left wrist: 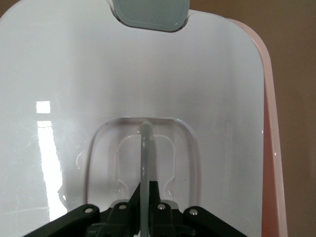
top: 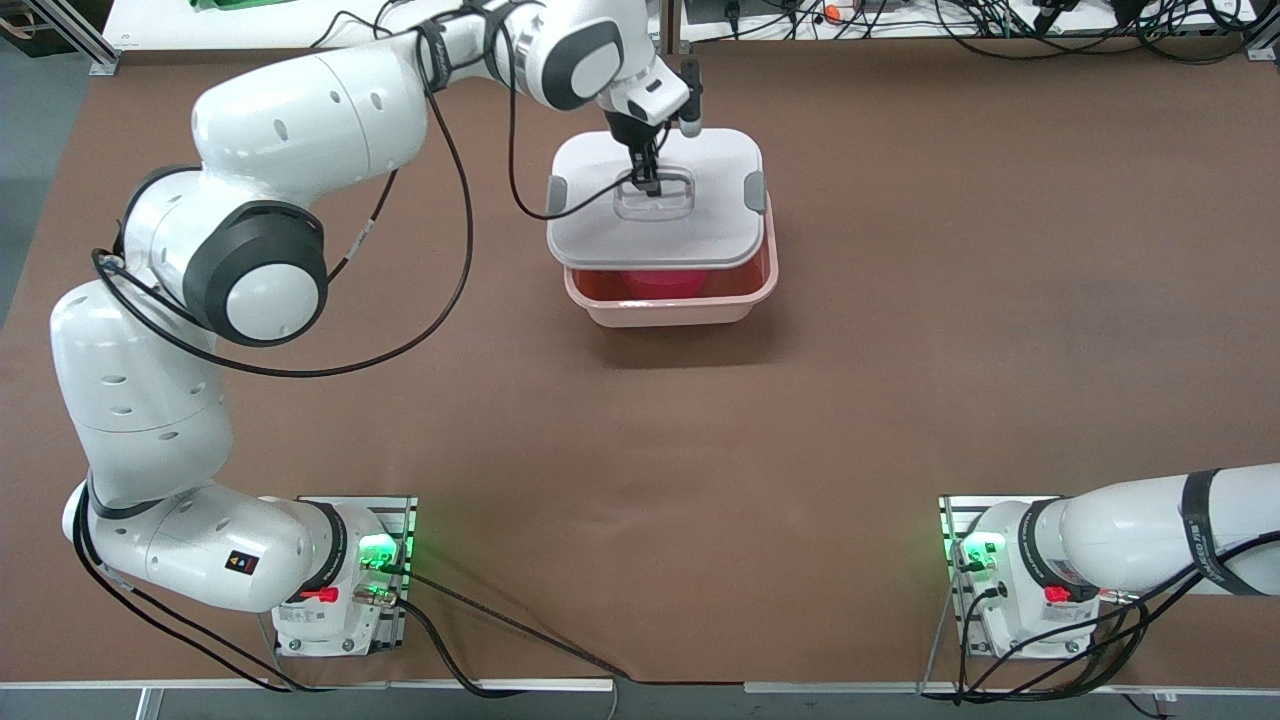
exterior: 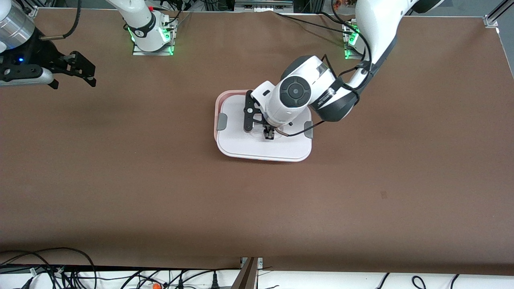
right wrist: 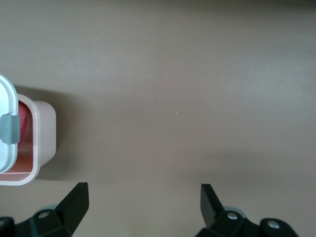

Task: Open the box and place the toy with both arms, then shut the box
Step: 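Carry the lid onto the box with the left gripper while the right gripper withdraws, then press the lid down onto the box rim with the left gripper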

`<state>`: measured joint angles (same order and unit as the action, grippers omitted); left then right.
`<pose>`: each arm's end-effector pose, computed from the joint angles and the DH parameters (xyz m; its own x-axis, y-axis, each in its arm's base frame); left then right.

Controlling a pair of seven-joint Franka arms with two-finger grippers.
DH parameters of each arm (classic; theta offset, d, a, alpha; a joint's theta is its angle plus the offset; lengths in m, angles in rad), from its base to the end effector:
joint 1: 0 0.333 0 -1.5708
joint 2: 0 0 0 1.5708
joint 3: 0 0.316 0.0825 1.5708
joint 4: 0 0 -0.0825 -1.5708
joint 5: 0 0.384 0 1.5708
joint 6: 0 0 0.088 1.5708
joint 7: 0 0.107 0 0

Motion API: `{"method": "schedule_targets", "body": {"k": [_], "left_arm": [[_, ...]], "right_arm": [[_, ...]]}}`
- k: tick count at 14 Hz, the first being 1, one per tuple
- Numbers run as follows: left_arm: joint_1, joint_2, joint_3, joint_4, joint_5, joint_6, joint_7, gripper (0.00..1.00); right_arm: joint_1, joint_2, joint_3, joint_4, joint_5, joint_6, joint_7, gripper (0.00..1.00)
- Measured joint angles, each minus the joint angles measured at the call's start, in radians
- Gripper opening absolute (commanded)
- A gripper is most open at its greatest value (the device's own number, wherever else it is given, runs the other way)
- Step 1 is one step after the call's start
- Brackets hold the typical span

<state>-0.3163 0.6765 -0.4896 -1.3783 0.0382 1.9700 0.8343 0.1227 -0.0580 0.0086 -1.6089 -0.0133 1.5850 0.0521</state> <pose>0.5505 -0.4631 0.3497 0.0247 -0.9833 0.1802 -0.9818 0.0101 0.1897 0.5335 0.0692 0.6394 0.9962 0.0792 0.0348 0.0789 -0.9968 0.0120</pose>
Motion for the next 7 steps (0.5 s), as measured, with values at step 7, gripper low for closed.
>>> {"method": "schedule_targets", "body": {"k": [7], "left_arm": [[-0.031,0.010,0.001,-0.035,0.000,0.014,-0.114,0.00]], "right_arm": [[-0.001,0.026,-0.059,0.010,-0.001,0.012,-0.055,1.00]]}}
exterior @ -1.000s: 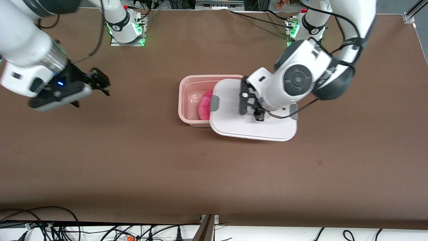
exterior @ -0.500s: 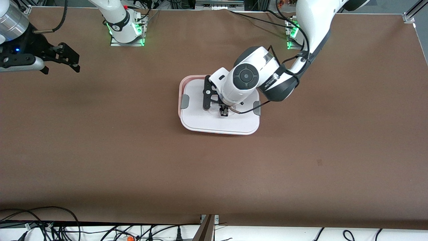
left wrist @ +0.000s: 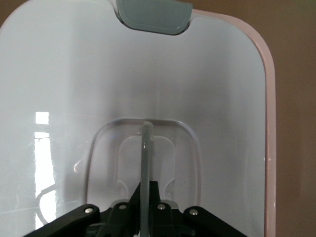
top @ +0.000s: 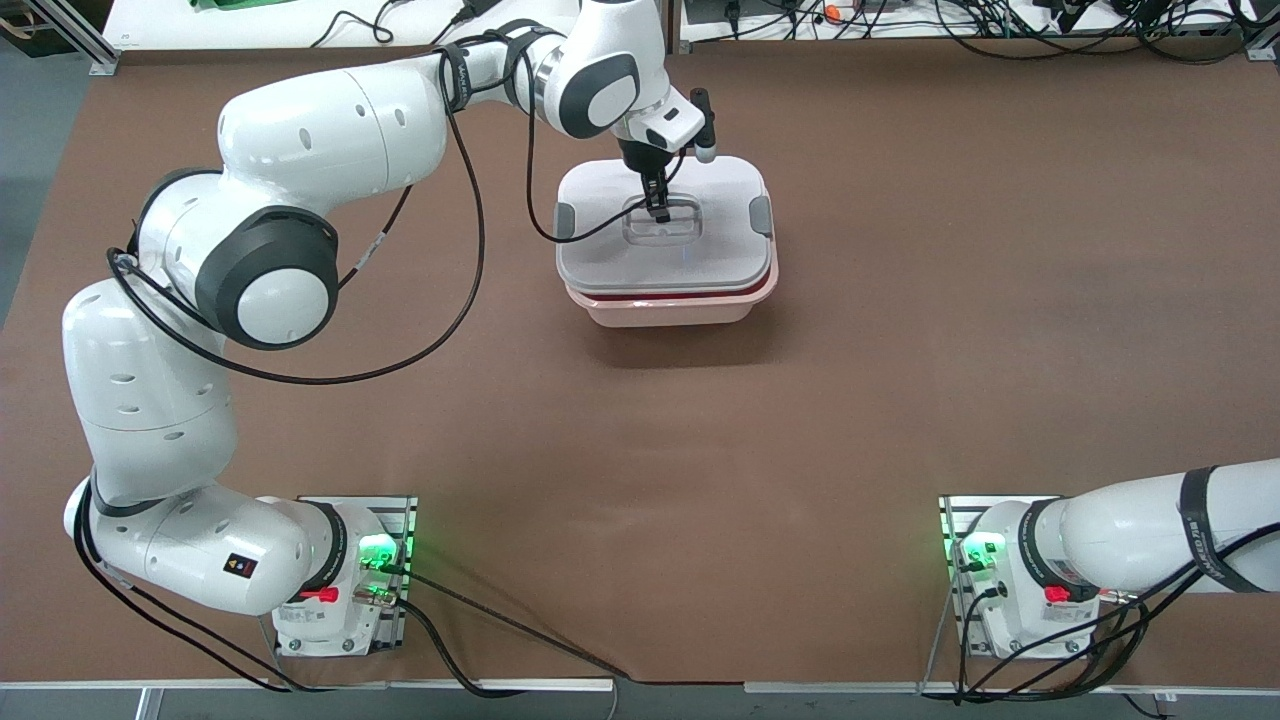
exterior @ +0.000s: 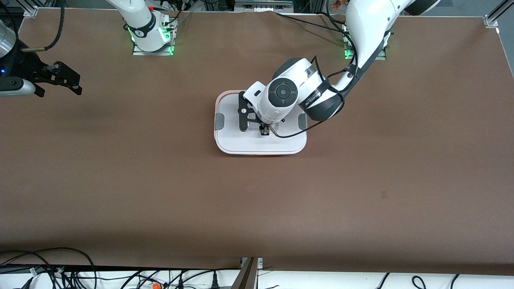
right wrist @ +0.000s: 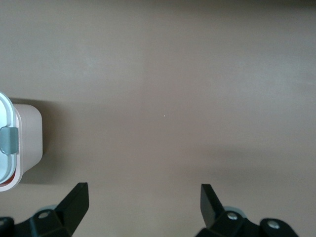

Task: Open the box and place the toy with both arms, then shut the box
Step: 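Press the lid down onto the box rim with the left gripper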

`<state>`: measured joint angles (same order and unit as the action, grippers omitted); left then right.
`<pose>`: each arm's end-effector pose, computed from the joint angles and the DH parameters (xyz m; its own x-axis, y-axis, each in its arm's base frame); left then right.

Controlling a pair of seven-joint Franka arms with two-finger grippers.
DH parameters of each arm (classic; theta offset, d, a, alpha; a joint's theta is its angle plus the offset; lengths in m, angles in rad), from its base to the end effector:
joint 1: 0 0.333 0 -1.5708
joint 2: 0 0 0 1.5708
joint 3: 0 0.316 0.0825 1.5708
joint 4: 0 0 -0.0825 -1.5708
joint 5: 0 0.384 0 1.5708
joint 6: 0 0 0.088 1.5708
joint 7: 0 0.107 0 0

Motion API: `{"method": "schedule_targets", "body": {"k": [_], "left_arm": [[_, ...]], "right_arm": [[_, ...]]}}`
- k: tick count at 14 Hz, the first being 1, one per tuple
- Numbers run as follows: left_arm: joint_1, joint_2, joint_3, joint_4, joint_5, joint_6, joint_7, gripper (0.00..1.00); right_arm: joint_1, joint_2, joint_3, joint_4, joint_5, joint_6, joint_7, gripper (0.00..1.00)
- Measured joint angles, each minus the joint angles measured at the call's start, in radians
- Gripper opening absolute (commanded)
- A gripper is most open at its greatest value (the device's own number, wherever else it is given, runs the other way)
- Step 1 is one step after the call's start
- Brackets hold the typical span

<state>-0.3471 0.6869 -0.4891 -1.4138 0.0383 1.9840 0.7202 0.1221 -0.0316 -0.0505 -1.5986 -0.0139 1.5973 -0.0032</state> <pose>0.5289 -0.4792 0.3281 0.1034 -0.9851 0.1376 -0.9702 -0.0694 0.2319 0.5461 0.0372 0.6311 0.9967 0.0750 0.0302 0.0747 -0.9971 0.0124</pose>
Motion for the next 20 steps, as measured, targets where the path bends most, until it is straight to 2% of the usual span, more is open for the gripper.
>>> {"method": "schedule_targets", "body": {"k": [20], "left_arm": [[-0.025,-0.015,-0.005,-0.011,0.054,-0.038,0.005,0.00]], "right_arm": [[0.000,0.003,-0.016,0.005,-0.001,-0.007,-0.047,1.00]]}}
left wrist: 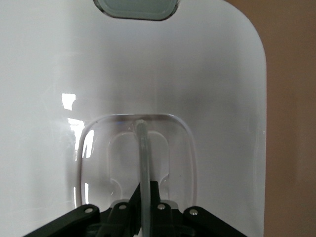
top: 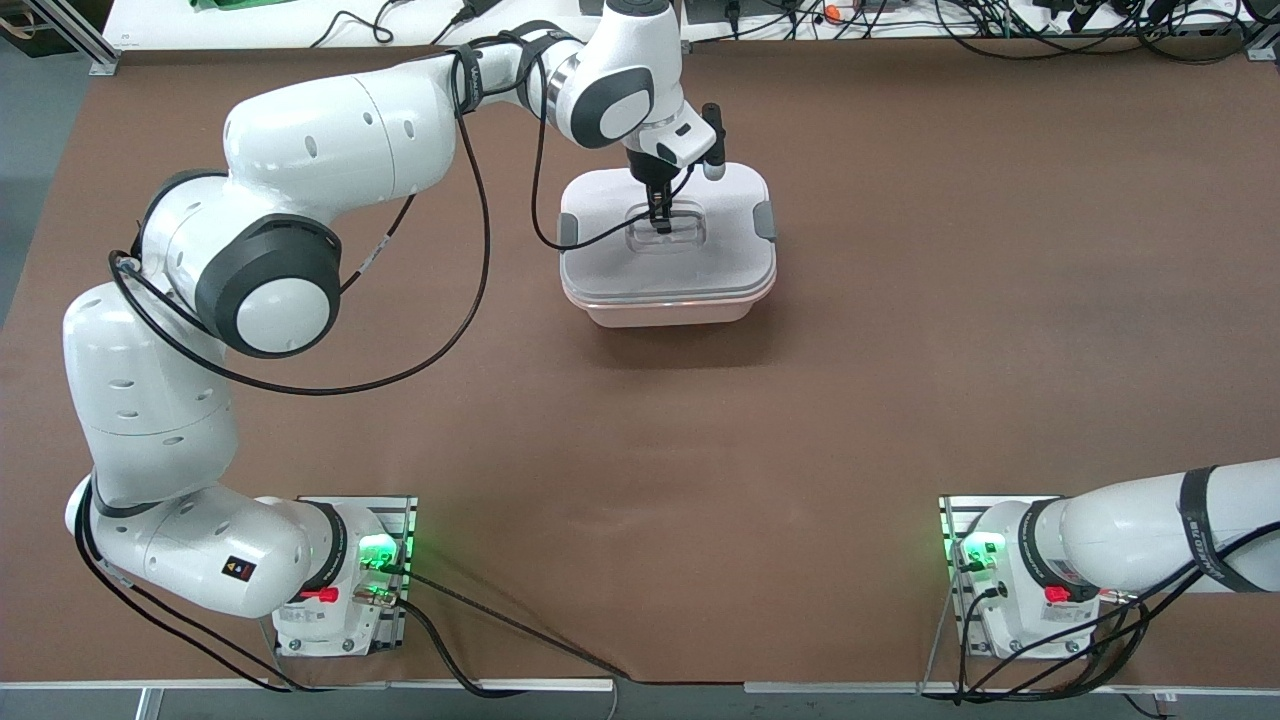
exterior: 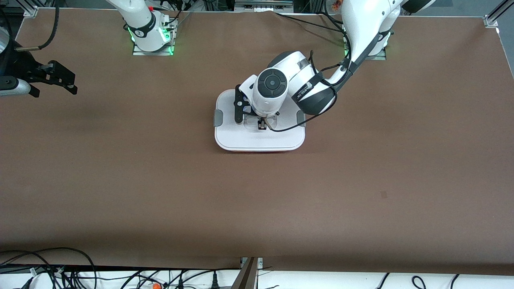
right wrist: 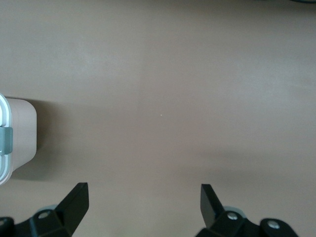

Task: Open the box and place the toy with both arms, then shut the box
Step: 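Press the lid down onto the box rim with the left gripper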

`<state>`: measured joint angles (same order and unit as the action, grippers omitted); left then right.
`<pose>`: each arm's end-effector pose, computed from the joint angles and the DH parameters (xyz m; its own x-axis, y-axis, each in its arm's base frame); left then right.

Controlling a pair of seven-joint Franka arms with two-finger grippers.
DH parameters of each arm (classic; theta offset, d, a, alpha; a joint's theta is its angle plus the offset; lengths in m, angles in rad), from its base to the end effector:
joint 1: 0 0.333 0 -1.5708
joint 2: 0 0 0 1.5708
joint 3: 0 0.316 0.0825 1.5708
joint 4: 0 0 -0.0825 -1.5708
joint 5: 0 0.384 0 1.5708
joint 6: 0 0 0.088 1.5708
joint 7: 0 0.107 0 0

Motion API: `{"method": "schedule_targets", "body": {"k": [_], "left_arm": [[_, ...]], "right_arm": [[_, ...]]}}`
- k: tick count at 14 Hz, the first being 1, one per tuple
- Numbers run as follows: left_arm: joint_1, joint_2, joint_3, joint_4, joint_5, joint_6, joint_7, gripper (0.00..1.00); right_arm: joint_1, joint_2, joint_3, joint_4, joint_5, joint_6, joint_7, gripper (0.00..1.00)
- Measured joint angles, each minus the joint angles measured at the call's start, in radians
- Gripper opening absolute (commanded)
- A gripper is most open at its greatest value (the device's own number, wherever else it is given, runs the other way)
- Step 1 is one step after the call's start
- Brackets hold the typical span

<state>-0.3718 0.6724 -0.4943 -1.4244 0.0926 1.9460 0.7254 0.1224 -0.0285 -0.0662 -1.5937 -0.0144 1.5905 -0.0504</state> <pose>0.5113 -0.4888 0.3300 0.0326 -0.9958 0.0853 -0.9772 -0.0138 0.2121 0.5469 0.0287 0.6311 0.9940 0.1066 0.0246 0.1063 -0.9942 0.0138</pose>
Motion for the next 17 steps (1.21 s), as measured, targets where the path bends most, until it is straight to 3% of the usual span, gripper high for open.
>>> {"method": "schedule_targets", "body": {"k": [17], "left_arm": [[-0.007,-0.008,-0.002,-0.003,0.001,0.000,0.004,0.00]], "right_arm": [[0.000,0.002,-0.001,0.000,0.000,0.000,0.000,1.00]]}}
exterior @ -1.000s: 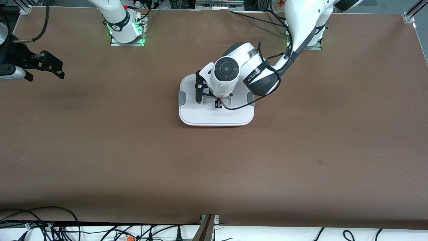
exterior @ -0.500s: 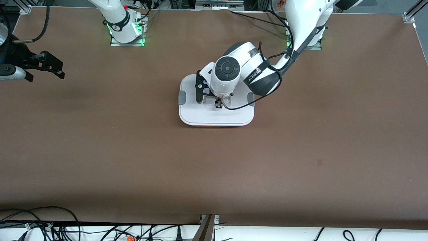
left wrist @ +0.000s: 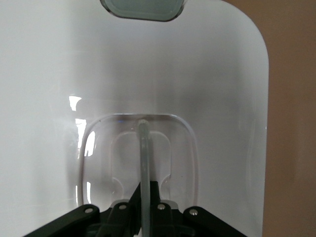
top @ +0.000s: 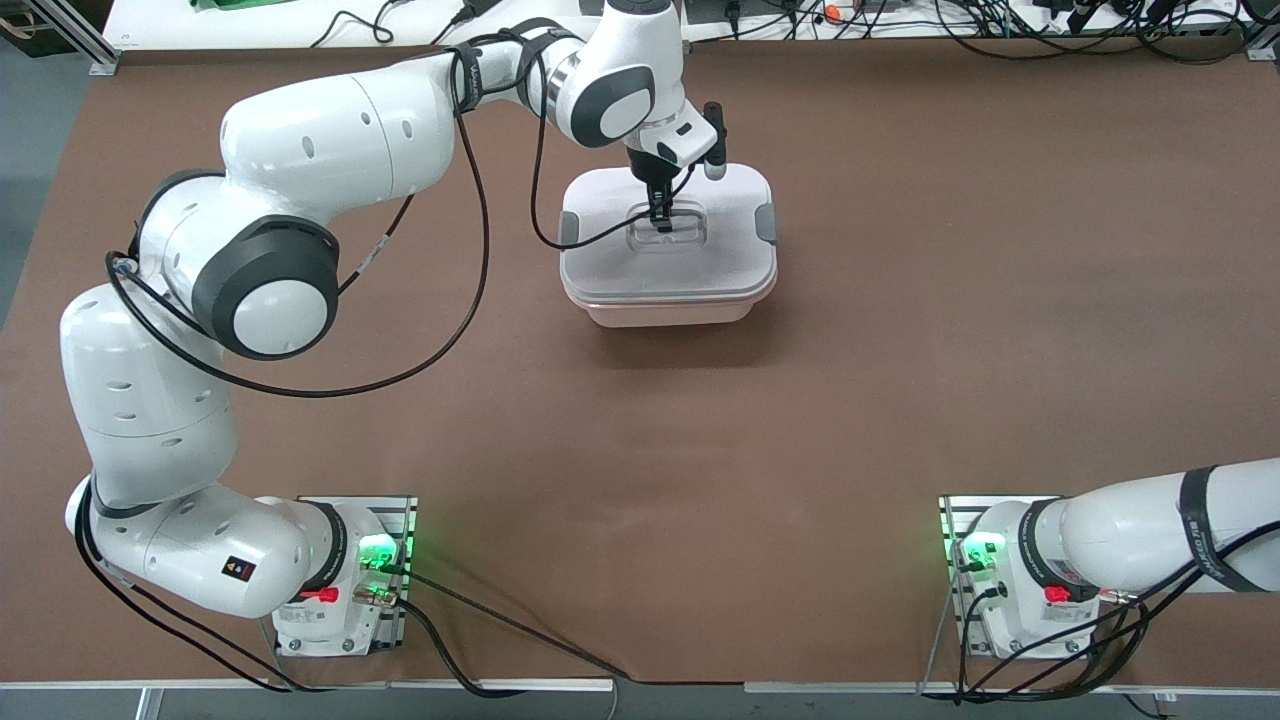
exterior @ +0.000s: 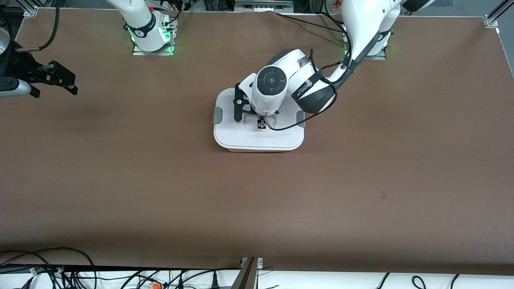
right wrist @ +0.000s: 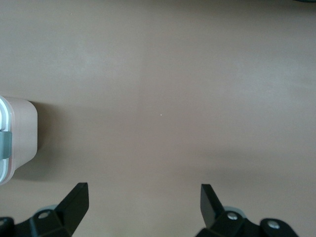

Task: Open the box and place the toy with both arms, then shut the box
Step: 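Press the lid down onto the box rim with the left gripper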

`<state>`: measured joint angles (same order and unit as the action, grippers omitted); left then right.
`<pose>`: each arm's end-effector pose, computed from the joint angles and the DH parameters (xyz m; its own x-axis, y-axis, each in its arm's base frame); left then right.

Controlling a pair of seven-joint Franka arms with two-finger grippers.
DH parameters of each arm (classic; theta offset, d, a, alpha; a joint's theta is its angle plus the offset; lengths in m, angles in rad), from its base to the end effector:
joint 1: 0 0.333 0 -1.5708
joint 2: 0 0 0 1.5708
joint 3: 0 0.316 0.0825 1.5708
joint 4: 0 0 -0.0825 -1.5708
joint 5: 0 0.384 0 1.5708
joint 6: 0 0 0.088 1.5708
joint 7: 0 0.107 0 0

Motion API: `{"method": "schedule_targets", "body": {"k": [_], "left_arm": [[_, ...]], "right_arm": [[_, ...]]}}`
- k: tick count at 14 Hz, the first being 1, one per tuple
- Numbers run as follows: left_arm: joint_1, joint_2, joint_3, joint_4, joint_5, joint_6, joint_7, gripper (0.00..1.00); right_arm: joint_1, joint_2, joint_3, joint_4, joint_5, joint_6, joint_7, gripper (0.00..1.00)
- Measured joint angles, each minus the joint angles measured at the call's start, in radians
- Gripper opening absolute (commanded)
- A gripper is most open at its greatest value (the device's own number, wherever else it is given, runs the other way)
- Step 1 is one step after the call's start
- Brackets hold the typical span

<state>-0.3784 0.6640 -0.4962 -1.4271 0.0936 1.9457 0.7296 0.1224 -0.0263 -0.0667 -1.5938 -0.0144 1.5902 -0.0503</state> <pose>0.5067 -0.4927 0.3346 0.0186 -0.9960 0.0879 -0.9786 -0.0001 0.2058 0.5476 0.0285 0.6298 0.9941 0.1060 0.0220 0.1058 -0.9943 0.0138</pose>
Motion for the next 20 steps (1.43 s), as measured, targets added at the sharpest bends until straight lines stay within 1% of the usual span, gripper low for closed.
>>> {"method": "schedule_targets", "body": {"k": [6,12,16,20], "left_arm": [[-0.002,-0.007,0.001,-0.004,0.002,0.000,-0.013,0.00],[-0.016,-0.007,0.001,-0.014,0.003,0.000,-0.165,0.00],[-0.017,-0.007,0.002,-0.015,0.005,0.000,-0.174,0.00],[-0.018,-0.007,0.002,-0.015,0.072,0.014,-0.151,0.00]], "right_arm": [[0.000,0.001,-0.003,0.000,0.000,-0.001,0.000,1.00],[0.000,0.001,-0.004,0.000,0.000,-0.001,0.000,1.00],[0.000,0.002,-0.004,0.000,0.000,-0.001,0.000,1.00],[0.000,0.002,-0.004,0.000,0.000,-0.001,0.000,1.00]]}}
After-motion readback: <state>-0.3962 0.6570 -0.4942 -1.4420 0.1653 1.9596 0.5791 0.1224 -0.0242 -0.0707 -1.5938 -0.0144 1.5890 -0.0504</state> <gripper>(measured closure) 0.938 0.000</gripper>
